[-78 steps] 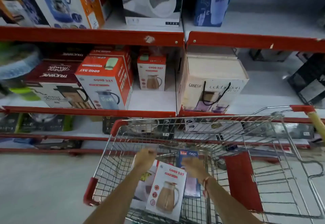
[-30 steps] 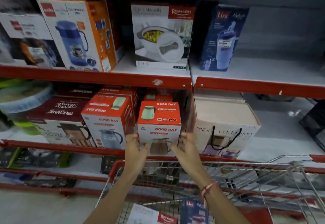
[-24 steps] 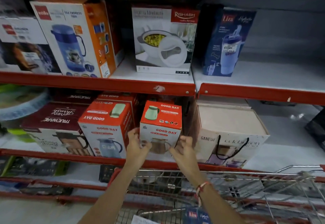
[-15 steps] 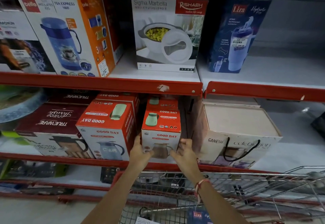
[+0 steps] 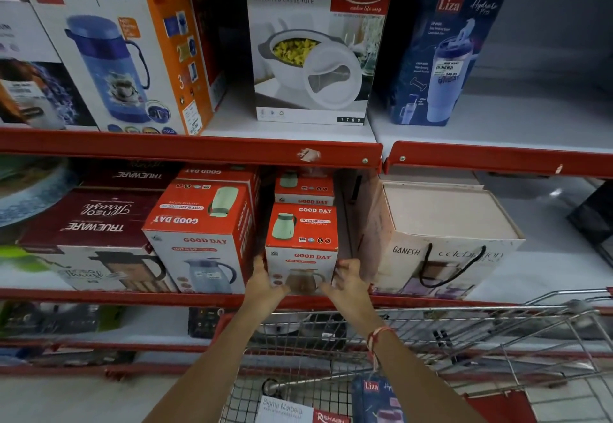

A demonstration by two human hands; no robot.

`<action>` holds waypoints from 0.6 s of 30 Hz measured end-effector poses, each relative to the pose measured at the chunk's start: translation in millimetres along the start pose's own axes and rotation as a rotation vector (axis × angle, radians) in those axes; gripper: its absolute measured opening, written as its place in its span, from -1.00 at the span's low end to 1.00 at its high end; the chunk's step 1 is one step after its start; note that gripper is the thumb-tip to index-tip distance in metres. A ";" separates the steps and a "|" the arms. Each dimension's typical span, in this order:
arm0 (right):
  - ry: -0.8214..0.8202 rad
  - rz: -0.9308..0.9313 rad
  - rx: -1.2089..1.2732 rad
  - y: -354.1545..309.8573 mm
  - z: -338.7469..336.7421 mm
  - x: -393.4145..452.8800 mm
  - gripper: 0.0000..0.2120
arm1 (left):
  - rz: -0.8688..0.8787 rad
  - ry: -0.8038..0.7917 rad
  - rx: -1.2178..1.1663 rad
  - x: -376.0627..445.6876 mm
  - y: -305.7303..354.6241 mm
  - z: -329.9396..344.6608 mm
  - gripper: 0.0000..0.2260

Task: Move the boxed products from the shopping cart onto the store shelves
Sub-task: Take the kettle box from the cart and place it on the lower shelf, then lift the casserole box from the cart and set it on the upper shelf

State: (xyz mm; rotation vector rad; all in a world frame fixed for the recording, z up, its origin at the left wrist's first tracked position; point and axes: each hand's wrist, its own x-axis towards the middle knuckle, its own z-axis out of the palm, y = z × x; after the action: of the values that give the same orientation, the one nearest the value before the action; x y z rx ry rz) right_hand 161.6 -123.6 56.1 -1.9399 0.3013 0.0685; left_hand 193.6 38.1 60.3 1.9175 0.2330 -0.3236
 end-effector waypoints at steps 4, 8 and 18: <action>-0.004 0.006 0.024 -0.8 -0.2 -12.2 -0.48 | -0.023 -0.051 -0.012 -8.4 -4.8 -2.5 -0.19; 0.061 0.031 0.051 15.1 1.6 -35.3 -0.52 | 0.002 0.049 0.054 -23.9 -27.9 -5.1 -0.31; -0.068 0.509 -0.137 126.0 20.9 -106.2 -0.74 | -0.244 -0.115 0.309 -54.7 -130.3 20.2 -0.66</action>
State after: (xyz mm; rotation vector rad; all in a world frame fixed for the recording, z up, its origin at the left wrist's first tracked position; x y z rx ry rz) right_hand 30.5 -129.7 -45.7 -1.9466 0.7547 0.4983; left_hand 98.9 65.5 -42.9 2.1683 0.3577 -0.6633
